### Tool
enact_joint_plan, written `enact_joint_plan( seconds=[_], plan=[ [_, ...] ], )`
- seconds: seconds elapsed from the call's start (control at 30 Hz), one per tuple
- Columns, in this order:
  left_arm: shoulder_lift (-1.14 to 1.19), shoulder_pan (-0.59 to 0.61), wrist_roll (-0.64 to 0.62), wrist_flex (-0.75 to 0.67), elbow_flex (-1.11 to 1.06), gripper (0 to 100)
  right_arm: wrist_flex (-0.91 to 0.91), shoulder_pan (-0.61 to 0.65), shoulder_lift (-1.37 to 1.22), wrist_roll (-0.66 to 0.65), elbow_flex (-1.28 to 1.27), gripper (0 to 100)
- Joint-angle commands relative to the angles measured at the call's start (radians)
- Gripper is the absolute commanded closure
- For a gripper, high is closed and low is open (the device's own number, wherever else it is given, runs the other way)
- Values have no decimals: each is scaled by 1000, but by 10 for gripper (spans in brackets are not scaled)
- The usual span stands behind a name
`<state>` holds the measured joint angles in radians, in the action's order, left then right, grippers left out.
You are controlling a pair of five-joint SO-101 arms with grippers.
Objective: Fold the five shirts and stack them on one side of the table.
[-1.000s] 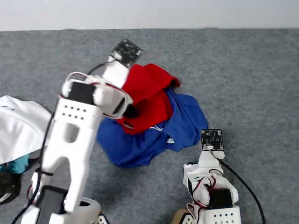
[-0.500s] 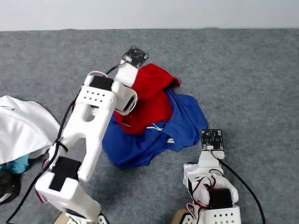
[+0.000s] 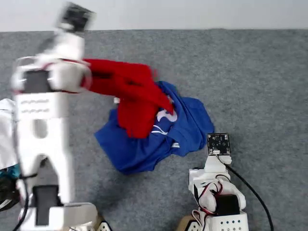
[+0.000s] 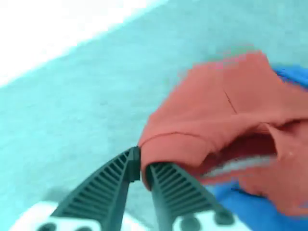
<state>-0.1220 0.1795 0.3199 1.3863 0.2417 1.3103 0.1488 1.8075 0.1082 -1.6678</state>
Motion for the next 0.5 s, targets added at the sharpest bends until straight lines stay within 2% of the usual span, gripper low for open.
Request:
enact_joint_plan(
  seconds=[0.0, 0.27, 0.47],
  plan=[
    [-120, 186, 12, -38, 51, 995, -2, 5, 8, 9, -15, 989],
    [-239, 554, 12, -215, 50, 995, -2, 5, 8, 9, -15, 989],
    [-261, 684, 12, -238, 50, 994, -2, 5, 8, 9, -15, 989]
  ],
)
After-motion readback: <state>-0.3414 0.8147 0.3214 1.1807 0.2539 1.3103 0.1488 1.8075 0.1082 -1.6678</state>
